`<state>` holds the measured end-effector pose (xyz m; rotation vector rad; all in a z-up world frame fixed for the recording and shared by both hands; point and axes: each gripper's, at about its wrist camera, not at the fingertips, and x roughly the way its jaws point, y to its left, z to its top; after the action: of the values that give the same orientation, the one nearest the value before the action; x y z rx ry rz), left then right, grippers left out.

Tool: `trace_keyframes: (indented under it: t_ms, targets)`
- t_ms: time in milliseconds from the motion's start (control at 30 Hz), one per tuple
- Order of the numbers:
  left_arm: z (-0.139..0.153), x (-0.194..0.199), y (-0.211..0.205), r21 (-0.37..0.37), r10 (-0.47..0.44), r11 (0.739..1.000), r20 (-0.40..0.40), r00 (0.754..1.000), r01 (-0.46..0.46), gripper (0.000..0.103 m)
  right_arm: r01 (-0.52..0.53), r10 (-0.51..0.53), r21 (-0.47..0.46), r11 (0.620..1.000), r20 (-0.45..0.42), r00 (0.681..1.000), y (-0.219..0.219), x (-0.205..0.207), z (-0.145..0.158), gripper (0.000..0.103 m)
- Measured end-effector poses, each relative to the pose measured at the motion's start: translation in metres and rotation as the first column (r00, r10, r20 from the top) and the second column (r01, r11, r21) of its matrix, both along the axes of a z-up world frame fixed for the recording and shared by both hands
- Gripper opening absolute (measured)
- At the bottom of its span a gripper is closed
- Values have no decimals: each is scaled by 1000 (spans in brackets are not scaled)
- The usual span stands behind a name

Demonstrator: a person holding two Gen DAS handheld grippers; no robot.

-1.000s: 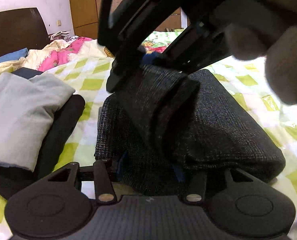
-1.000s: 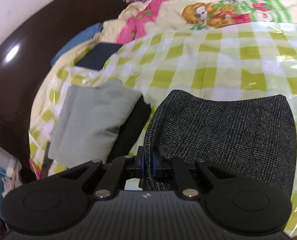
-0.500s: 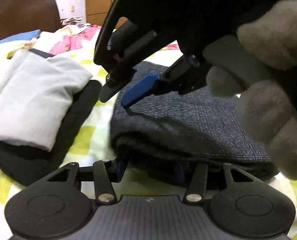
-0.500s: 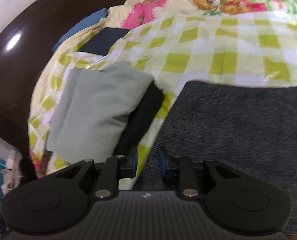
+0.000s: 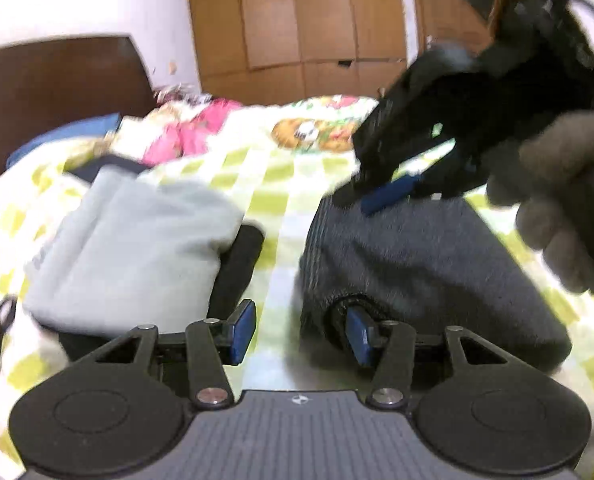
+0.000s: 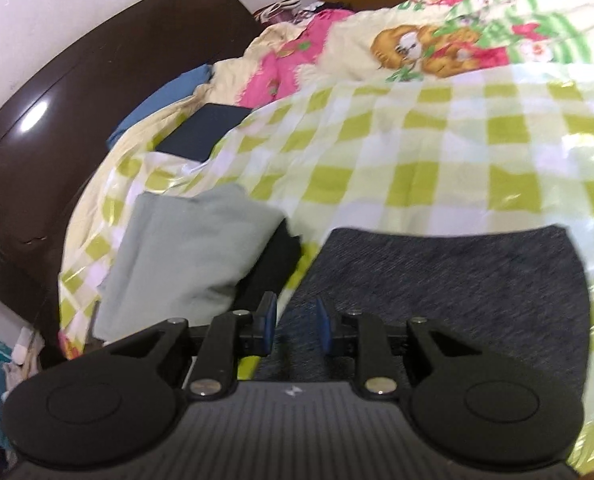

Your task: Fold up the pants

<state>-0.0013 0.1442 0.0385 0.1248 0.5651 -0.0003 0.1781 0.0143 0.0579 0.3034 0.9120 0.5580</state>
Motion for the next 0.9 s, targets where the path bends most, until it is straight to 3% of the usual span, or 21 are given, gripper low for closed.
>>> trace_keyframes:
  t_ms: [133,233,400,567,633,733,900]
  targets:
    - [16,8,-11,73,-39,997,59,998,35,63,-25,25,-54,998,1,1000,3,16,-6,24]
    - [22,3,-8,72,-47,996,61,997,43,67,-74,73,-78,994,-9,997,12,24,-15,24]
    - [13,-5,2,149,-30,988,23,999,26,67,-115,112,-118,986,-29,993,25,37,-38,22]
    - [1,-15,14,221,-1,975,-78,997,19,67,-115,113,-122,986,-25,993,29,52,-57,21]
    - [3,-19,13,224,8,974,-99,995,15,67,-100,99,-101,990,-14,995,28,54,-64,21]
    - [15,-20,5,240,3,971,-60,998,12,67,-65,64,-38,997,-33,997,18,52,-60,21]
    - [30,0,-8,161,-69,985,-6,998,69,71,-28,29,54,998,-8,1000,-23,25,-32,28]
